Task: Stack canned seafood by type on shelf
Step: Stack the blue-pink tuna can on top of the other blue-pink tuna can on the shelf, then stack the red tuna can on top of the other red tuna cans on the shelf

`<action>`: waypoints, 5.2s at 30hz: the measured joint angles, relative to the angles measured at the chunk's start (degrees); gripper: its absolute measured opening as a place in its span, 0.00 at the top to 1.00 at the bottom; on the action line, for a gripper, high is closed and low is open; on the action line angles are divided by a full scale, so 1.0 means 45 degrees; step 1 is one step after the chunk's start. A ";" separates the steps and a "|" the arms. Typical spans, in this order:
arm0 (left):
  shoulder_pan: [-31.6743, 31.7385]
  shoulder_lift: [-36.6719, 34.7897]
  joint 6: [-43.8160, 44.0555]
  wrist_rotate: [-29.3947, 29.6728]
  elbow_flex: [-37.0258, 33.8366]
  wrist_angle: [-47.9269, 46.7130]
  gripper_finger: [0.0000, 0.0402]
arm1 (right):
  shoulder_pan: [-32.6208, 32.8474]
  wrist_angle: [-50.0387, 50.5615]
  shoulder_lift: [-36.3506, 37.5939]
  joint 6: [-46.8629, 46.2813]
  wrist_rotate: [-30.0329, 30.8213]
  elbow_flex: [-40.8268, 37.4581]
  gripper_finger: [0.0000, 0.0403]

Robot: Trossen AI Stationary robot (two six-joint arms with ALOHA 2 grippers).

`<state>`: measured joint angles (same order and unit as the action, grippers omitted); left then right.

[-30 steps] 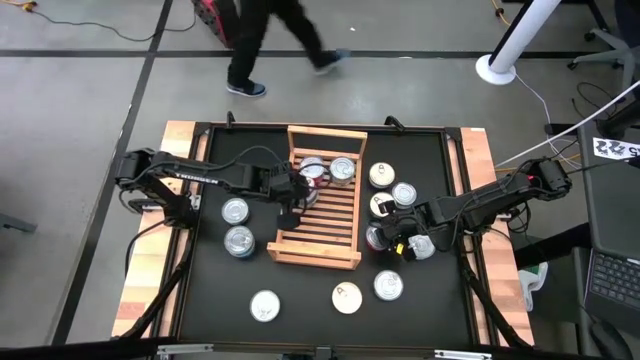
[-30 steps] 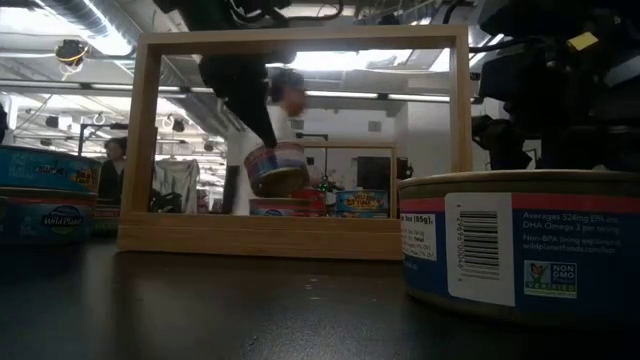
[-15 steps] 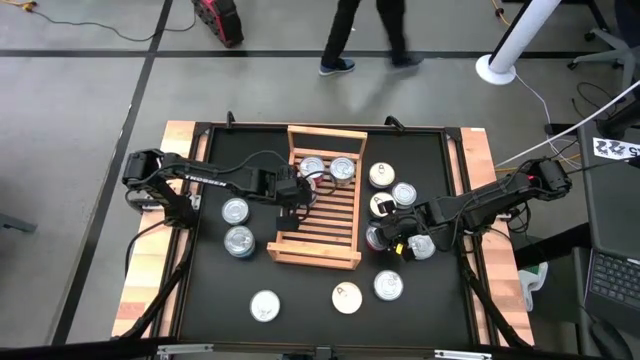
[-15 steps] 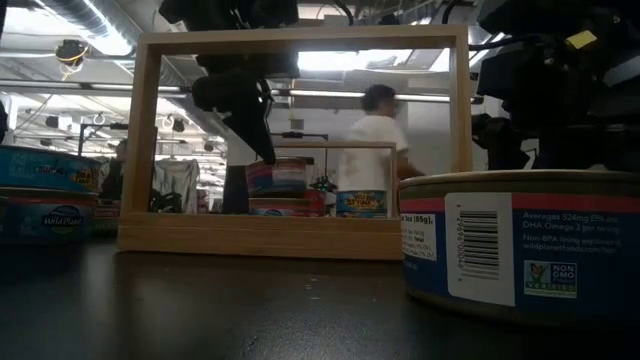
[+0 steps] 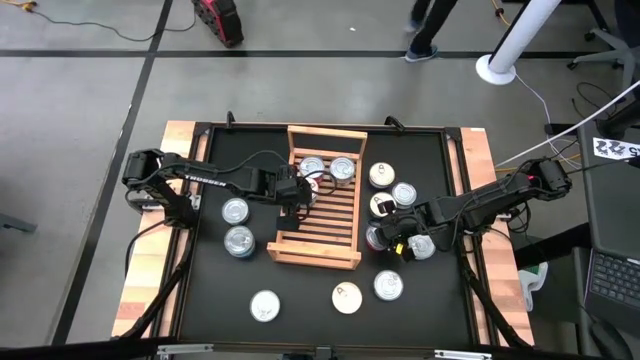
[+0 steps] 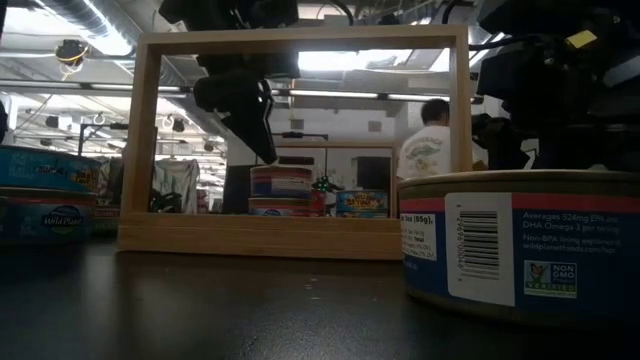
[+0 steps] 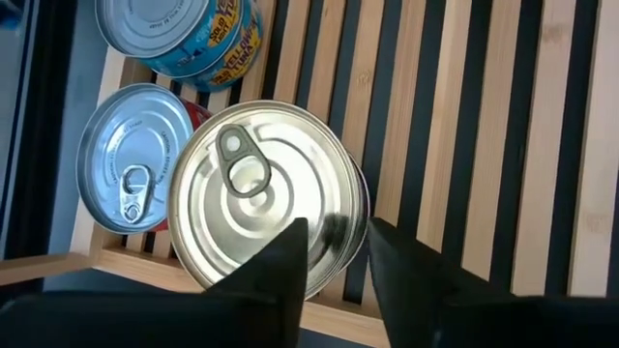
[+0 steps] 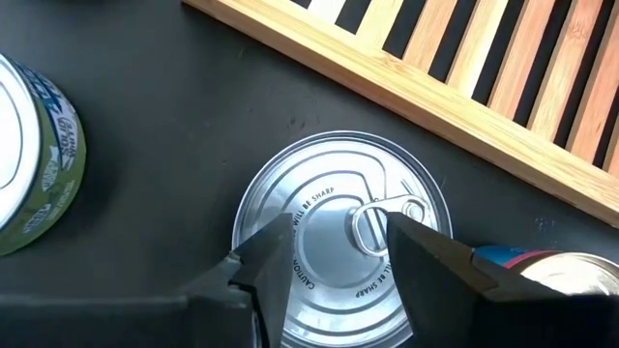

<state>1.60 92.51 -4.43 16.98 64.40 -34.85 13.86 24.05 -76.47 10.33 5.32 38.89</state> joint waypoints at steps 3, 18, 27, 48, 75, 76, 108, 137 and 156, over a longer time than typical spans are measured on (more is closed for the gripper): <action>-0.0119 0.0000 -0.0090 0.0004 0.0057 -0.0093 0.70 | 0.0001 0.0019 0.0000 -0.0043 0.0000 0.0000 0.59; -0.0362 0.0000 -0.0452 0.0004 0.0321 -0.0088 0.68 | 0.0001 0.0894 0.0000 -0.0573 -0.0665 0.0000 0.59; -0.0362 0.0000 -0.0437 0.0004 0.0321 -0.0087 0.68 | 0.0001 0.0887 0.0000 0.0087 -0.0654 0.0010 0.59; -0.0360 0.0000 -0.0253 -0.0001 0.0321 -0.0092 0.68 | 0.0015 0.2280 -0.0071 -0.0311 -0.2089 0.0943 0.59; -0.0362 0.0000 -0.0301 -0.0001 0.0340 -0.0044 0.68 | 0.1167 0.2147 -0.1695 -0.0136 0.0579 0.0976 0.76; -0.0362 0.0000 -0.0300 -0.0001 0.0340 -0.0044 0.68 | 0.1163 0.2155 -0.1695 -0.0132 0.0504 0.0973 0.79; -0.0387 -0.0674 0.1671 -0.0010 0.0733 -0.0175 0.68 | 0.1162 0.2172 -0.1734 -0.0237 0.0796 0.2434 1.00; -0.0387 -0.1394 0.0633 -0.0006 0.0738 0.0494 0.68 | 0.0598 0.4347 -0.1695 0.0349 0.1917 0.4075 1.00; -0.0299 -0.0162 -0.1404 -0.0011 0.0738 0.3509 0.68 | -0.0941 0.4308 -0.1685 0.1190 0.1559 0.4085 1.00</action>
<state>0.25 91.78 -10.74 16.93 67.72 -19.06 9.63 43.44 -84.05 15.68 12.34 57.28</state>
